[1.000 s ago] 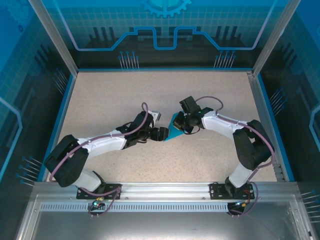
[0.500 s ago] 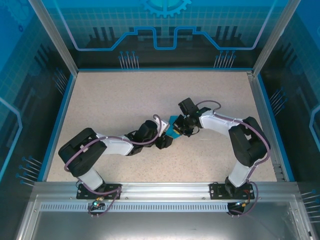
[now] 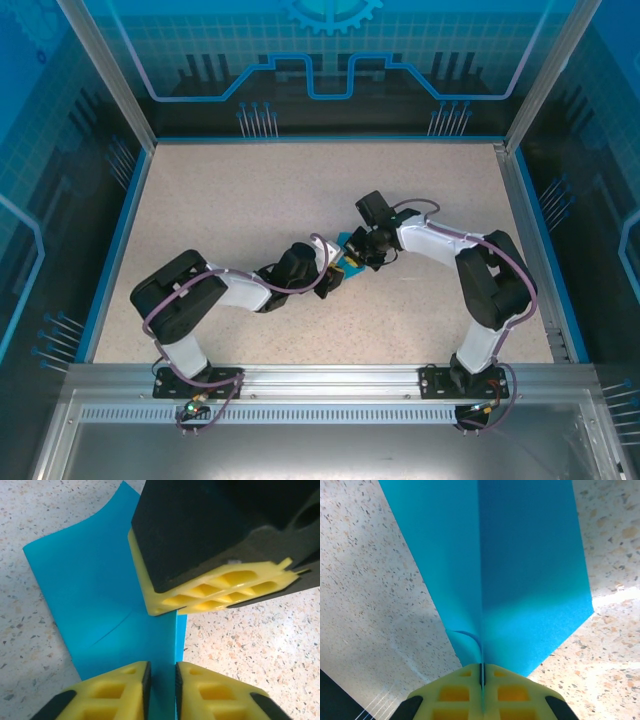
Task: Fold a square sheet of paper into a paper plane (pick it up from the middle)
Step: Fourth fold the wing at the center of the table.
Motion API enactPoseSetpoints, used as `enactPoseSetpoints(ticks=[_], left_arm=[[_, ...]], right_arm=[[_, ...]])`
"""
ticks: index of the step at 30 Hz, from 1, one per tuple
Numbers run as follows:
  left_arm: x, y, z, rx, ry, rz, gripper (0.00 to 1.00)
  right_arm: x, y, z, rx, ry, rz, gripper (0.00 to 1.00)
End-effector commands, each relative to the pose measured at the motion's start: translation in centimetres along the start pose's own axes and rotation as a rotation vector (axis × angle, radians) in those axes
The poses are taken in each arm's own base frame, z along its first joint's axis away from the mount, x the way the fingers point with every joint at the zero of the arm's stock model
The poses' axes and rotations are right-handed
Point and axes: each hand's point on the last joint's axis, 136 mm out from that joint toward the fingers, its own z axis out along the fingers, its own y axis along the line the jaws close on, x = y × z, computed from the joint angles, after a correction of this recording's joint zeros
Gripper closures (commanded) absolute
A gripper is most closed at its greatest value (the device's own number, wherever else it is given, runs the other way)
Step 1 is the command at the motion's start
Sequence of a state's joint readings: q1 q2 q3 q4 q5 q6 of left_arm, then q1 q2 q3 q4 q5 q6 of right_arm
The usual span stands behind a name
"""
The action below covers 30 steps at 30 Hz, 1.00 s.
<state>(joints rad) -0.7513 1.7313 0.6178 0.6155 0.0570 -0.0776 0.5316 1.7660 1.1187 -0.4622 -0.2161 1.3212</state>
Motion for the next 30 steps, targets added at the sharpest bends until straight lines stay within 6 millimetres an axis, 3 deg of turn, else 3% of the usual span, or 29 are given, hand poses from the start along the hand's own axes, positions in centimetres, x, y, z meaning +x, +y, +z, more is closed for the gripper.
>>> enactPoseSetpoints(ticks=[1,5,11,14,18,30], left_arm=[[0.3,-0.1,0.3,0.001,-0.003,0.007,0.83],[0.4,0.0,0.2,-0.002,-0.004,-0.006,0.89],[0.5,0.0,0.2,0.009,-0.001,-0.084,0.93],[0.6,0.0,0.2,0.011,0.004,-0.17,0.93],[0.2,-0.1,0.0,0.016,-0.018,-0.275,0.93],[0.6,0.9,-0.3,-0.021,-0.046,-0.474,0.93]], right_arm=[[0.0,-0.3,0.0,0.014,0.038,0.042,0.96],[-0.5,-0.1,-0.7,-0.009,0.037,0.037,0.84],[-1.8,0.5,-2.8,-0.064,-0.002,-0.085,0.44],[-2.4,1.1,-3.4,-0.141,-0.021,-0.216,0.35],[-2.3,1.3,-3.5,-0.216,-0.002,-0.336,0.35],[-1.4,-0.1,-2.3,-0.277,0.01,-0.403,0.55]])
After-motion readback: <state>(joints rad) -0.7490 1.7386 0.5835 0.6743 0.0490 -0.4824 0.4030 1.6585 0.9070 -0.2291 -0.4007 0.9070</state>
